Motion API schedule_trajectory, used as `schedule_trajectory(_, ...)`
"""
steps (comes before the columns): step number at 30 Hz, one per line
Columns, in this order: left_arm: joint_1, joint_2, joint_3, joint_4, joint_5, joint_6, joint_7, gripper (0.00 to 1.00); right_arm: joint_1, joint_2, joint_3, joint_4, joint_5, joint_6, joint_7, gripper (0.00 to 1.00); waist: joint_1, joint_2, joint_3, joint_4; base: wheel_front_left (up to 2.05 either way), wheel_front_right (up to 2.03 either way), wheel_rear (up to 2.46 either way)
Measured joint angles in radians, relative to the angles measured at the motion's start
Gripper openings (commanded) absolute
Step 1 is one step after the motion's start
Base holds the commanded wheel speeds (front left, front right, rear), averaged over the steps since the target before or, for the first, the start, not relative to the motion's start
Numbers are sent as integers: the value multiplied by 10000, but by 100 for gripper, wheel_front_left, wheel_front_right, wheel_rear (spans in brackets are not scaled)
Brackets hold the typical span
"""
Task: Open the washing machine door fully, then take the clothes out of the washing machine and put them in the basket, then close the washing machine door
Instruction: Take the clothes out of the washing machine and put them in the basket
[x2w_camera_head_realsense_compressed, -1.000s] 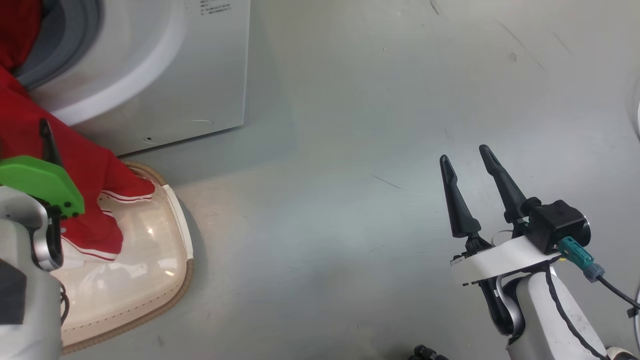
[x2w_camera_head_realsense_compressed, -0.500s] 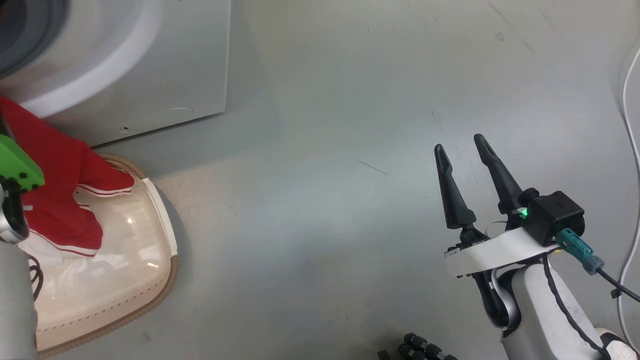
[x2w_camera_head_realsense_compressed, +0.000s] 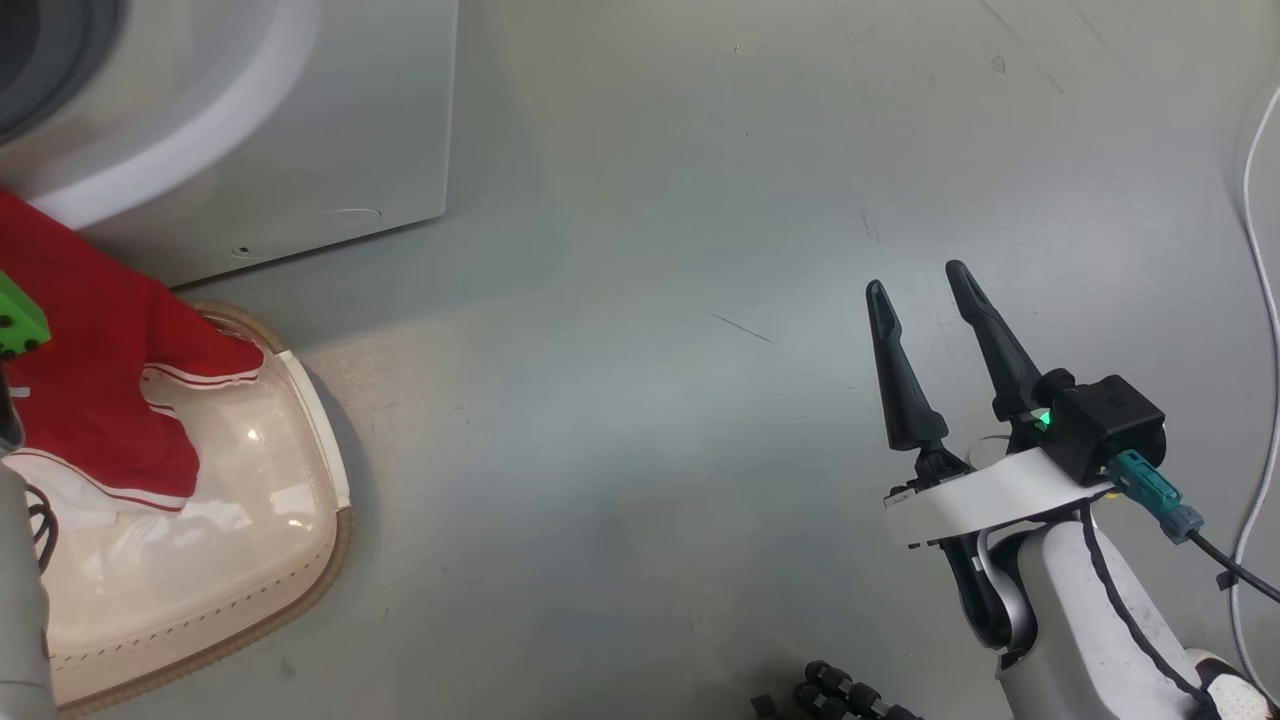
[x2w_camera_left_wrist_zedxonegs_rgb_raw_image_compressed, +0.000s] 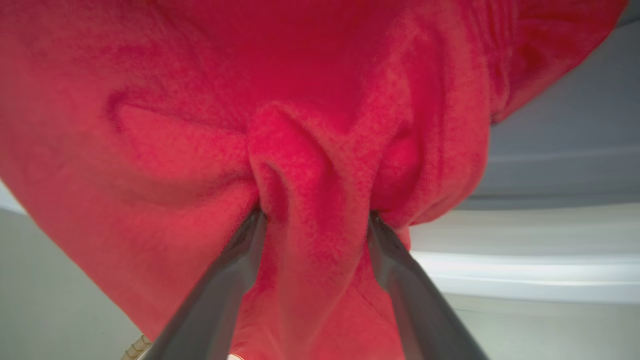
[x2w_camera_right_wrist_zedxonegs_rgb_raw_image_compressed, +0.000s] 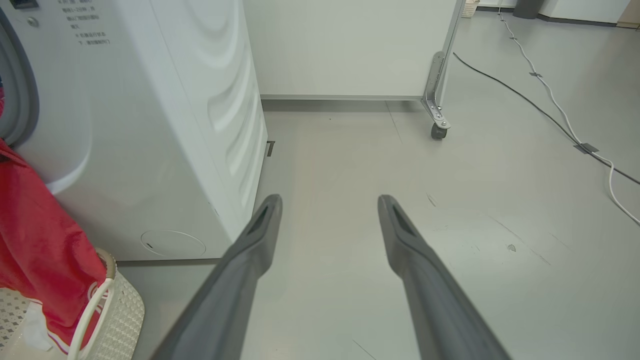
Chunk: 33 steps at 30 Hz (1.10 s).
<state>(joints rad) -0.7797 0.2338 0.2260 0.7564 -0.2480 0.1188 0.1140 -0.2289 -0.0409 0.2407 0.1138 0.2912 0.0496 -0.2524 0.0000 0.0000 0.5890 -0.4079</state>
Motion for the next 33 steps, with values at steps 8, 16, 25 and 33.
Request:
schedule_trajectory(8,-284,-8,81,435,209,2,-257,0,-104,-2,88,31,4,0,0,100,0,0,-5,13,0,0,0)
schedule_trajectory(16,-253,-215,-56,863,240,2,-805,0,-123,-2,192,134,17,2,0,100,0,0,-353,97,0,0,0)
schedule_trajectory(25,306,-468,-393,1110,299,-345,-1768,0,-182,-6,-21,244,-21,-6,0,100,0,0,-1052,278,0,0,0)
schedule_trajectory(33,872,-706,-826,1122,539,-805,-2654,0,4,-12,-295,474,-303,-10,0,100,0,0,-1856,555,0,0,0)
